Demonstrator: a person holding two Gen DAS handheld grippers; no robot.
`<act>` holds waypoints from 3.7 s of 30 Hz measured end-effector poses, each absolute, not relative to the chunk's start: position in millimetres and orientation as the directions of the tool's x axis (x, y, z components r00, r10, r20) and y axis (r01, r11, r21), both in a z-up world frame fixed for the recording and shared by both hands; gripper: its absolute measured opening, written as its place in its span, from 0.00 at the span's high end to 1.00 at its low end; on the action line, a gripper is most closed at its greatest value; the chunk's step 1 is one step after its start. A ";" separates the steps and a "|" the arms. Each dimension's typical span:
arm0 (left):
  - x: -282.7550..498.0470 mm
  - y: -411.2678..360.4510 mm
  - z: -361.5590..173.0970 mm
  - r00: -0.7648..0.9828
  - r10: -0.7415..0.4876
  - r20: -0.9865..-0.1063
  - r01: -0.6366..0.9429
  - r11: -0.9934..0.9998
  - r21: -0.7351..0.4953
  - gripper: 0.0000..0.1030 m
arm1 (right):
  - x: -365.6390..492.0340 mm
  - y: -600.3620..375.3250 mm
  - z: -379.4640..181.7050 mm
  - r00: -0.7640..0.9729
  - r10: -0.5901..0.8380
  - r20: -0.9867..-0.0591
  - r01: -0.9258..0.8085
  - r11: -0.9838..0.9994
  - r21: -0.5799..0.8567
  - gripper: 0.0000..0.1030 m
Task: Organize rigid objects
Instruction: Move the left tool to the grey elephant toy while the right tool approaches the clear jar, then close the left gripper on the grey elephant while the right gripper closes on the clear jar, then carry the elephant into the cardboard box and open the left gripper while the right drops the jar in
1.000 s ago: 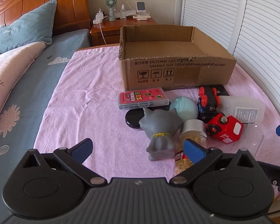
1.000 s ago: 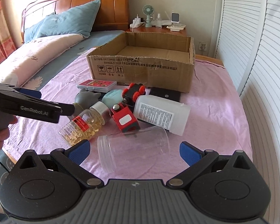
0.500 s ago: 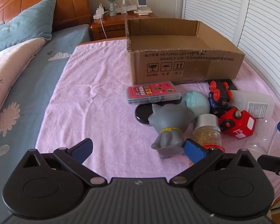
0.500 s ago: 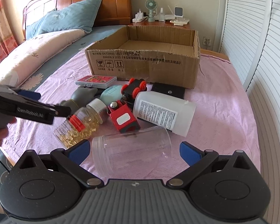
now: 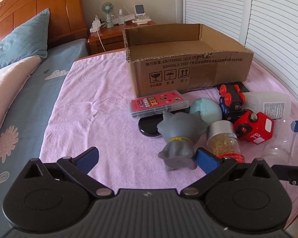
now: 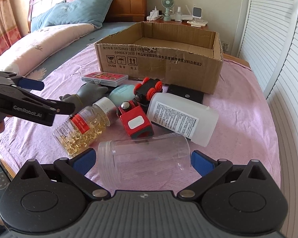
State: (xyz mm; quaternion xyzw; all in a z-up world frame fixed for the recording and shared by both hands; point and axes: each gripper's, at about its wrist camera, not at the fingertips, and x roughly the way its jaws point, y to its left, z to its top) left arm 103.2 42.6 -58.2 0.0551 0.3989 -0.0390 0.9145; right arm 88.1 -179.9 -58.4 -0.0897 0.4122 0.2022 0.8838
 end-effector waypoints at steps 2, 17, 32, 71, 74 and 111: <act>104.9 42.2 -62.7 0.683 -0.030 -0.730 0.112 0.992 0.064 0.00 | 87.2 -180.1 -60.4 0.582 0.278 -0.764 -0.432 0.902 -0.002 0.00; 110.1 57.4 -87.0 0.690 -0.098 -0.717 0.049 0.995 -0.088 0.00 | 87.4 -181.6 -88.1 0.572 0.296 -0.765 -0.485 0.874 -0.025 0.00; 99.3 56.2 -84.9 0.737 -0.133 -0.663 0.085 0.991 -0.104 0.15 | 76.3 -189.2 -94.2 0.635 0.338 -0.695 -0.491 0.871 -0.025 0.00; 104.4 55.3 -78.7 0.728 -0.159 -0.667 0.147 0.986 -0.075 0.56 | 79.9 -175.3 -65.8 0.614 0.246 -0.750 -0.455 0.887 -0.082 0.07; 103.4 56.0 -75.8 0.724 -0.158 -0.672 0.157 0.986 -0.062 0.56 | 79.3 -174.2 -63.2 0.611 0.246 -0.753 -0.466 0.880 -0.090 0.07; 309.0 20.3 23.5 0.741 -0.194 -0.643 0.285 0.958 0.041 0.56 | 231.1 -200.9 36.0 0.671 0.326 -0.666 -0.485 0.872 -0.063 0.07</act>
